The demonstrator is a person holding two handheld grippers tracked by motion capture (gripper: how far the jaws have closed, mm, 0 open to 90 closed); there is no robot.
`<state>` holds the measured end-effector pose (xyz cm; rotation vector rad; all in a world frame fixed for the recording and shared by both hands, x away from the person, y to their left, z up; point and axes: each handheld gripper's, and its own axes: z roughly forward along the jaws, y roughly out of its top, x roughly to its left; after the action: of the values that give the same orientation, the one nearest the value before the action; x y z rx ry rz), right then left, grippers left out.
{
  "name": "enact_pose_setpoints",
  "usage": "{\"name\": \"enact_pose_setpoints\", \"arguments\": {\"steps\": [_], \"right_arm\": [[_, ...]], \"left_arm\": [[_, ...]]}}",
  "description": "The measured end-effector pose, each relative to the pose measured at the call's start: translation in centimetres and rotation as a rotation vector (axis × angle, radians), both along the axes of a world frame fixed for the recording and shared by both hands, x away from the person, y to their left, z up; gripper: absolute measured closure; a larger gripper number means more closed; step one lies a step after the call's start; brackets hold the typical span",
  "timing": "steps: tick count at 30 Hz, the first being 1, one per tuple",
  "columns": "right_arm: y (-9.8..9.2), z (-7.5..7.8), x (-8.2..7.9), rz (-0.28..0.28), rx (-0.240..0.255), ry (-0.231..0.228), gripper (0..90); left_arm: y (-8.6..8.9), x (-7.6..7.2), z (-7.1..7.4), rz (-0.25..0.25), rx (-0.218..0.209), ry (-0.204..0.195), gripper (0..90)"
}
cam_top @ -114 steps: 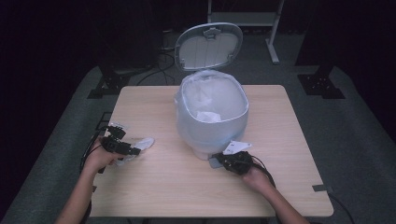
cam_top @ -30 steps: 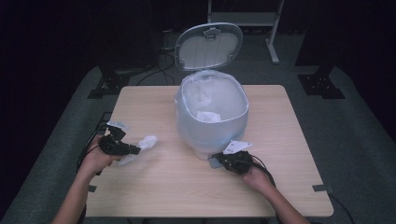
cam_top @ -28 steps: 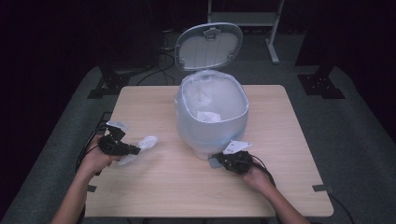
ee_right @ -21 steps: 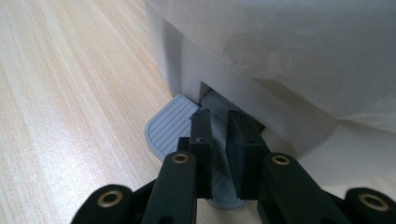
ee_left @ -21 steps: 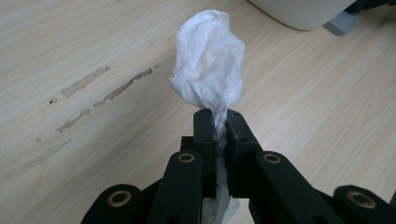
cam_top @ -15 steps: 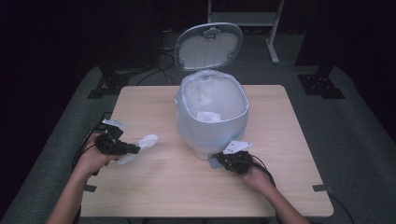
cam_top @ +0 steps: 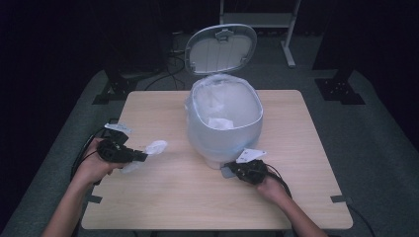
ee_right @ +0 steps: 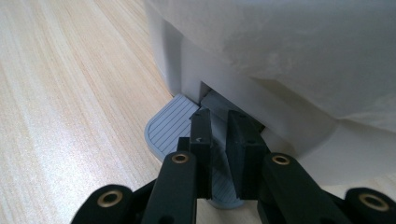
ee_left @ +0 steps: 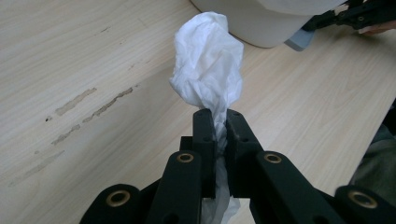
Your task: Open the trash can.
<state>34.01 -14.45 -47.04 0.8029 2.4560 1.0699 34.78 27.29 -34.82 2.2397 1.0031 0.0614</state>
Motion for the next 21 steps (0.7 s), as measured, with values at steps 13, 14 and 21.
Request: {"name": "enact_pose_setpoints", "arguments": {"steps": [13, 14, 21], "right_arm": [[0.0, 0.0, 0.0, 0.002, -0.001, -0.002, 79.9], [0.0, 0.0, 0.0, 0.002, -0.002, -0.002, 79.9], [0.0, 0.0, 0.0, 0.003, -0.004, -0.004, 79.9]], "left_arm": [[-1.2, -1.0, 1.8, -0.054, -0.009, -0.006, 83.4], [-1.4, -1.0, 2.0, -0.056, -0.007, -0.009, 83.5], [-1.8, -1.4, 3.2, -0.073, -0.019, -0.018, 84.2]]}}
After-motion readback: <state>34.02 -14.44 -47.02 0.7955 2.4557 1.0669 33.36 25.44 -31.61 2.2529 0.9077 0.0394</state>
